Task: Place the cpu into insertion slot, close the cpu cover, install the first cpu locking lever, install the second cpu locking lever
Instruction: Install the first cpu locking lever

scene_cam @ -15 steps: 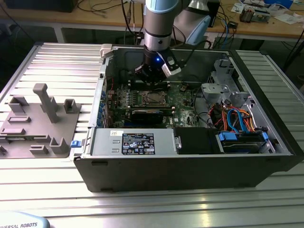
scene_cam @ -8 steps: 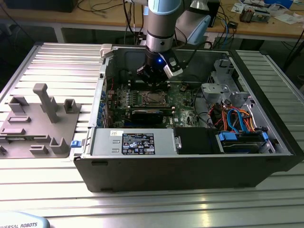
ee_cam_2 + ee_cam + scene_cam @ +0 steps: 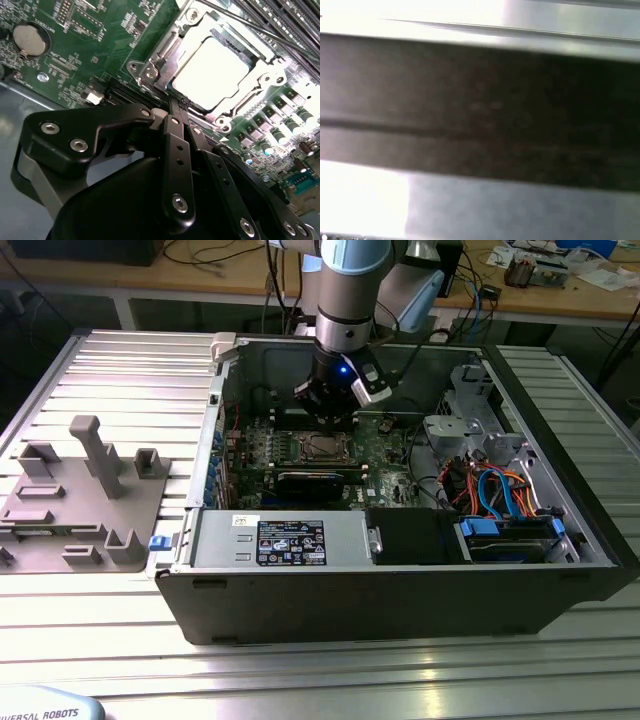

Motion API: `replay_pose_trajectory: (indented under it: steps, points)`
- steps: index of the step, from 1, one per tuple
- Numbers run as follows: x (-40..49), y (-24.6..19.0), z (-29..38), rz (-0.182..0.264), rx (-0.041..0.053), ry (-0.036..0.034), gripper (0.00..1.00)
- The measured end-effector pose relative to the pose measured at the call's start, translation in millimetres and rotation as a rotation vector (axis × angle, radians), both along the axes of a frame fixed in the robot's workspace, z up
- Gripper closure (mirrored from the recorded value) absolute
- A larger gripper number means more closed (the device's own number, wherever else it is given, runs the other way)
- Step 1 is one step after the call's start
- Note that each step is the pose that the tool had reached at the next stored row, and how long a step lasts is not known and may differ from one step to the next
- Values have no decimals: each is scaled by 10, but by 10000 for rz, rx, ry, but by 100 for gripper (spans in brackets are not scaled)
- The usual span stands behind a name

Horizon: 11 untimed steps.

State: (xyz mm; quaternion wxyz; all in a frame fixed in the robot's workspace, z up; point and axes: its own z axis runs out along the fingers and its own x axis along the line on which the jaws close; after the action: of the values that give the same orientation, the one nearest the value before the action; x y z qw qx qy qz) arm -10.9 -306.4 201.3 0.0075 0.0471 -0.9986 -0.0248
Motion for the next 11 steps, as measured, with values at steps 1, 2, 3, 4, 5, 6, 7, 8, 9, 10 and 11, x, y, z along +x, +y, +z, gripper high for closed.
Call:
replay_pose_trajectory:
  steps: [1,2,3,4,5,6,7,8,9,10,11]
  points:
    - [16,-1,-2,2,-1,8,89]
    - [31,0,-6,3,-1,14,89]
    - [35,0,-7,5,-1,15,89]
    - [40,3,-10,9,1,15,89]
    - [42,6,-10,12,0,15,89]
    - [43,10,-10,18,0,15,89]
    - [45,21,-12,27,8,12,89]
    - [45,27,-12,32,6,12,89]
    - [45,28,-10,34,6,14,89]
    - [45,28,-5,35,8,13,89]
    - [45,29,4,33,14,10,89]
